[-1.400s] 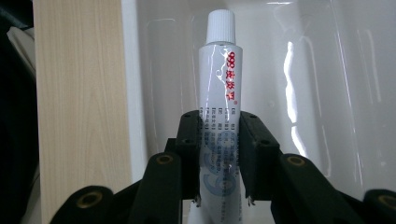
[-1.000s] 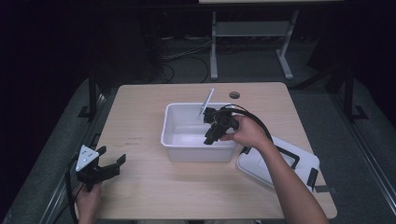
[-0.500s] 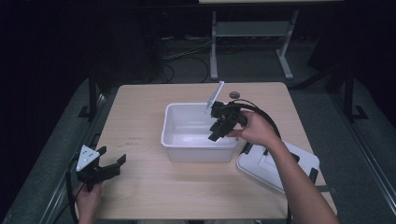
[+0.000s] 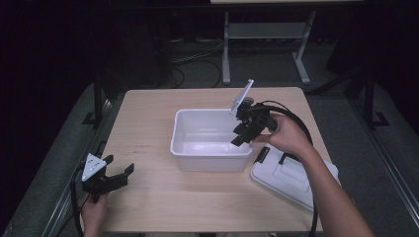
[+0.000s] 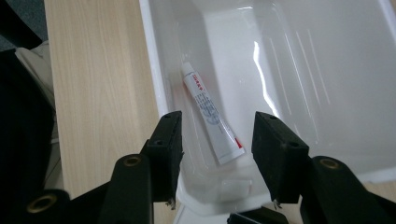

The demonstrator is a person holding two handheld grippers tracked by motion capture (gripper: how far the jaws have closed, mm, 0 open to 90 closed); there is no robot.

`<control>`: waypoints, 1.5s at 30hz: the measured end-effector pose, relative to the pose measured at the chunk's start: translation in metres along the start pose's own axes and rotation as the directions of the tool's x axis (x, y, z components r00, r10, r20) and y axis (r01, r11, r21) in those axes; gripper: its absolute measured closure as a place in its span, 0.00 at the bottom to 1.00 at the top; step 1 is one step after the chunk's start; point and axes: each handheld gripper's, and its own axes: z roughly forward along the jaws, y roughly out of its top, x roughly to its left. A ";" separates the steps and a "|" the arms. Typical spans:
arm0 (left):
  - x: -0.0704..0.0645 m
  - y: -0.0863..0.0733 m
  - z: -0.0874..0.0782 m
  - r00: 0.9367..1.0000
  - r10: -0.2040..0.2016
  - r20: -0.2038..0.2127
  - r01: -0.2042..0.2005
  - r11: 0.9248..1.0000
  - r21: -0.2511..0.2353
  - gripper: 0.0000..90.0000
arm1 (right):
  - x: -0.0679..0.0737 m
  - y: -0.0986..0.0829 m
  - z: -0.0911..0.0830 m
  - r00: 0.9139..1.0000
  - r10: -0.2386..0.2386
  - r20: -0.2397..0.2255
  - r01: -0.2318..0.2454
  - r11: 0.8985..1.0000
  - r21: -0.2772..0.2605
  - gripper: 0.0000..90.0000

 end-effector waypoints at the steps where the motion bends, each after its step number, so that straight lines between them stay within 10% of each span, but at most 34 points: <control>1: 0.000 0.000 0.000 1.000 0.000 0.000 0.000 1.000 -0.001 0.18 | 0.000 -0.002 -0.003 1.000 0.004 0.004 -0.004 1.000 -0.004 0.58; 23: -0.002 -0.001 0.002 1.000 0.007 0.003 -0.007 1.000 0.005 0.18 | -0.001 -0.067 -0.036 0.991 0.113 0.070 -0.112 0.993 -0.026 0.54; 45: -0.005 -0.001 0.003 1.000 0.013 0.003 -0.013 1.000 0.011 0.18 | -0.013 -0.139 -0.018 0.967 0.236 0.091 -0.237 0.971 0.001 0.53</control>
